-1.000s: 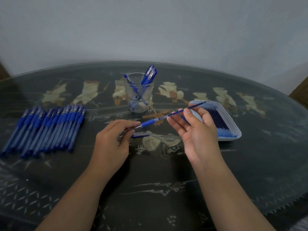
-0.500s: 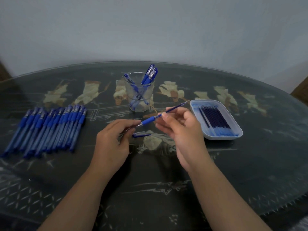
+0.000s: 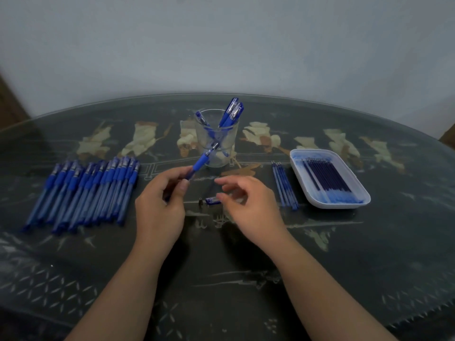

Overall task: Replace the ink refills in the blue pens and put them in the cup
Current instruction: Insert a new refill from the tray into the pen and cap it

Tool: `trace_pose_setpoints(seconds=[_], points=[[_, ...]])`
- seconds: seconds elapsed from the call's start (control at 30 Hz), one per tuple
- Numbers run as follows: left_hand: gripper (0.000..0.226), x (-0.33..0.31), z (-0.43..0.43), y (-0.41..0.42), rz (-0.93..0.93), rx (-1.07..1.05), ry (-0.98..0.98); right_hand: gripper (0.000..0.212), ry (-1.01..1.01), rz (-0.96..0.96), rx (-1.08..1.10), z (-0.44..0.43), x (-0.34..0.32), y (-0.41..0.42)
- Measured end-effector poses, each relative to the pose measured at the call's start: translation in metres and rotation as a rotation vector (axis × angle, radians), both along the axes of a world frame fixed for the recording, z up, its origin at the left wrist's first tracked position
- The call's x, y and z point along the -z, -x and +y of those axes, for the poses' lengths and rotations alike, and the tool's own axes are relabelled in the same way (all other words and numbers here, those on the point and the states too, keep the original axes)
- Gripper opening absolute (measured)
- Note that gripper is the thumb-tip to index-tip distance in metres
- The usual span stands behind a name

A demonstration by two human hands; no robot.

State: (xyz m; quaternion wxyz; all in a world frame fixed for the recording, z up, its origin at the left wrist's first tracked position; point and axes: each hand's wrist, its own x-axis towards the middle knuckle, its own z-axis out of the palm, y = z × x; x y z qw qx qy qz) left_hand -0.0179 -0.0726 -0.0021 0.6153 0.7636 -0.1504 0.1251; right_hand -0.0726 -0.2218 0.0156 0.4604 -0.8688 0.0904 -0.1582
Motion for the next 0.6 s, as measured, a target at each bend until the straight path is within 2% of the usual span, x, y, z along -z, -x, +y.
trace_pose_setpoints(seconds=[0.13,0.27,0.47,0.6], points=[[0.033,0.001,0.001,-0.003,0.034,-0.022,0.036,0.031,0.330,0.018,0.001,0.014,0.006,-0.015],[0.032,0.002,0.003,-0.003,0.048,-0.026,0.036,0.027,0.485,0.073,-0.036,0.021,0.003,-0.021],[0.037,0.003,0.003,-0.003,0.037,-0.019,0.025,0.017,0.462,0.080,-0.026,0.020,0.006,-0.023],[0.039,0.003,0.003,-0.001,0.017,0.001,0.021,0.011,0.282,-0.002,0.028,0.014,0.000,-0.015]])
